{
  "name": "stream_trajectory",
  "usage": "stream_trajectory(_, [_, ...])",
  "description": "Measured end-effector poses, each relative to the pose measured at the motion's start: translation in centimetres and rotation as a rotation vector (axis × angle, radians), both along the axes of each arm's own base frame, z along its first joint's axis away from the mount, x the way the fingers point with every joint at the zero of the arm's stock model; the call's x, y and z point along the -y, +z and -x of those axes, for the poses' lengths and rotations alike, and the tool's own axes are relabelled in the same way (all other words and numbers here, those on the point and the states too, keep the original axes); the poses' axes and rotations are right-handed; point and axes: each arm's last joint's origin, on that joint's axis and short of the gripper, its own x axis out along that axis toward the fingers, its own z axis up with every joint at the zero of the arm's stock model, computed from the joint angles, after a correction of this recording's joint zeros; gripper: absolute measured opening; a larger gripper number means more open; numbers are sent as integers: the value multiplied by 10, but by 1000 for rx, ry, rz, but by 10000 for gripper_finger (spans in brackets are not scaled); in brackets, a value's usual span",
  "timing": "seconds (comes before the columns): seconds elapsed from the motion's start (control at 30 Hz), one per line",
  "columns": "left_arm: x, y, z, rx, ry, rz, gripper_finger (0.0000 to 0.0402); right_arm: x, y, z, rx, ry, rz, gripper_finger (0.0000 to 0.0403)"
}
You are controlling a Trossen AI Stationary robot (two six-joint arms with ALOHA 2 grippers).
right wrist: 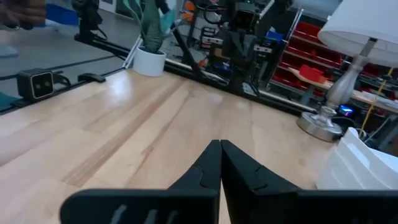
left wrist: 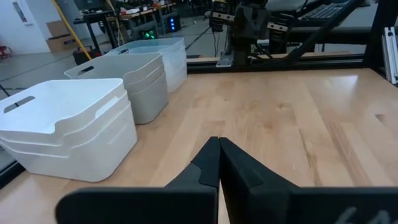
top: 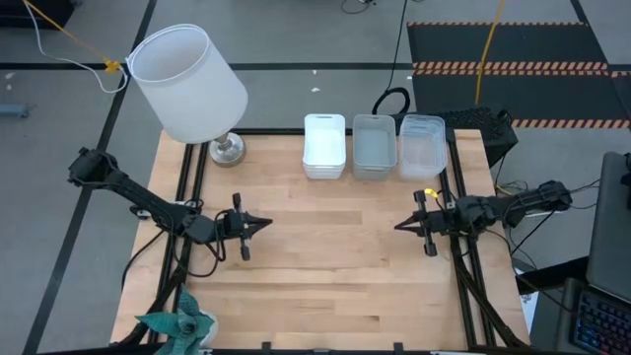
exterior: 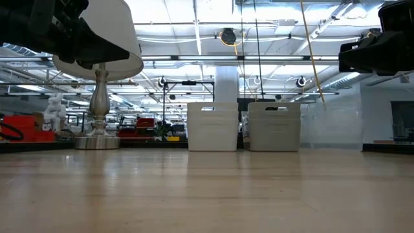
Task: Stack baskets by color
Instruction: Return to Home Position
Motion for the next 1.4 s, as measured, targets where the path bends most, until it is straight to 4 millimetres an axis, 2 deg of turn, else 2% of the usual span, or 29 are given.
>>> stream_trajectory(0.17, [0, 0, 0, 1, 0, 1, 15, 2, 1, 1, 23, 23, 24, 0])
stream_trajectory(0.37, [0, 1, 0, 7, 0, 4, 3, 8, 3, 1, 39, -28, 38, 0])
stream_trajectory(0.87, [-2, 5, 2, 6, -41, -46, 12, 17, 1, 0, 30, -70, 18, 0])
stream_trajectory(1.0, [-8, 6, 12, 40, -115, -33, 6, 17, 0, 0, 29, -71, 22, 0])
stream_trajectory(1.2, [-21, -7, 33, 84, -136, 0, 8, 17, 0, 0, 28, -71, 25, 0])
stream_trajectory(1.4, [-26, -14, 45, 115, -174, 19, 6, 17, 0, 0, 27, -71, 25, 0])
